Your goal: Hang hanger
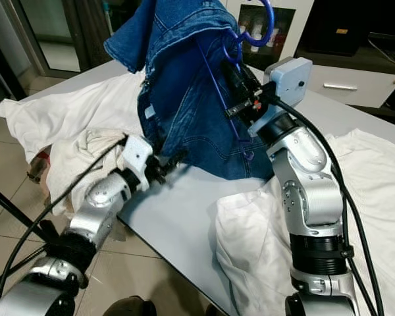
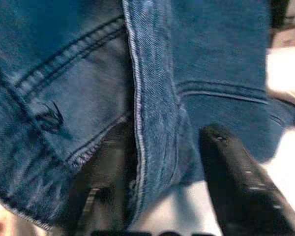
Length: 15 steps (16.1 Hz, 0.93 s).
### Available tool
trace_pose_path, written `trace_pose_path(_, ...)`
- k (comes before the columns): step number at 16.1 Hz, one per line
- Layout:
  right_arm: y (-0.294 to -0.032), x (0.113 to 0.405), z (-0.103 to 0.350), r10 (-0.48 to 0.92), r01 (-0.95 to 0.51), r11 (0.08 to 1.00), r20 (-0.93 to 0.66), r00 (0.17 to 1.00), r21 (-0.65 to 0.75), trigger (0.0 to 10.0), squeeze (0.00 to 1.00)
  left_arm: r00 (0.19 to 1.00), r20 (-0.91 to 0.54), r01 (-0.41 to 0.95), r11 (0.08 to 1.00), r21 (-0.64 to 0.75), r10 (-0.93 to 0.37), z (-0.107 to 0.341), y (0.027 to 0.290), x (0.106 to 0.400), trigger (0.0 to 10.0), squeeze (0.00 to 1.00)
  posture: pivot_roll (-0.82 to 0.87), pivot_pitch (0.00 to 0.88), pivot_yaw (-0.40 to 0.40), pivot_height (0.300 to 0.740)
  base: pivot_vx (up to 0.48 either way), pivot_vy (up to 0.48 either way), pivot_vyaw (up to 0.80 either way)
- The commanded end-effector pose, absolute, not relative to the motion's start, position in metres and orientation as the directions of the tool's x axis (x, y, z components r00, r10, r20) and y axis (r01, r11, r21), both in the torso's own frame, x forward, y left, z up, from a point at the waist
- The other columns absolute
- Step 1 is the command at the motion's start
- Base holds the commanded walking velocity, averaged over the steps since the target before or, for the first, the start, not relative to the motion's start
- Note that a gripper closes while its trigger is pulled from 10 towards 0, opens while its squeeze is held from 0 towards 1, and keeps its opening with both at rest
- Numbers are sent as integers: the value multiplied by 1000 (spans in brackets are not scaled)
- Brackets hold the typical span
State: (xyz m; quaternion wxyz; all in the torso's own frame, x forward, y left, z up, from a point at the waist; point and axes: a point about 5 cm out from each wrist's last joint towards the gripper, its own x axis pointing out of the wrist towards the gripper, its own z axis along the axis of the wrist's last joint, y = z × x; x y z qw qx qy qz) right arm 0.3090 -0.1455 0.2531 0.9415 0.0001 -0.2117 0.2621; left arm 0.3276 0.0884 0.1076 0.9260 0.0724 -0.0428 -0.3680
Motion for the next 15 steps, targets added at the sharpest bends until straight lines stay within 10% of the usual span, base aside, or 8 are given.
trace_pose_path(1, -144, 309, 262, 481, -485, 867, 432, 763, -110, 0, 0, 700, 29, 694, 689, 207, -714, 109, 82, 325, 0, 0, 24, 11, -5, 740, 0, 0, 0)
trace_pose_path(4, -131, 306, 258, 538, -542, 833, 395, 745, -111, 0, 0, 691, -25, 693, 652, 308, -723, 103, 79, 323, 0, 0, 27, 12, -9, 740, 0, 0, 0)
trace_pose_path(8, -108, 303, 252, 600, -582, 798, 306, 739, -159, 0, 0, 645, -236, 644, 351, 680, -727, 83, 65, 318, 0, 0, 27, 12, -11, 740, 0, 0, 0)
trace_pose_path(15, -112, 313, 240, 526, -511, 850, 193, 828, -125, 0, 0, 580, -287, 544, 100, 833, -762, 78, 43, 313, 0, 0, 18, 18, -7, 740, 0, 0, 0)
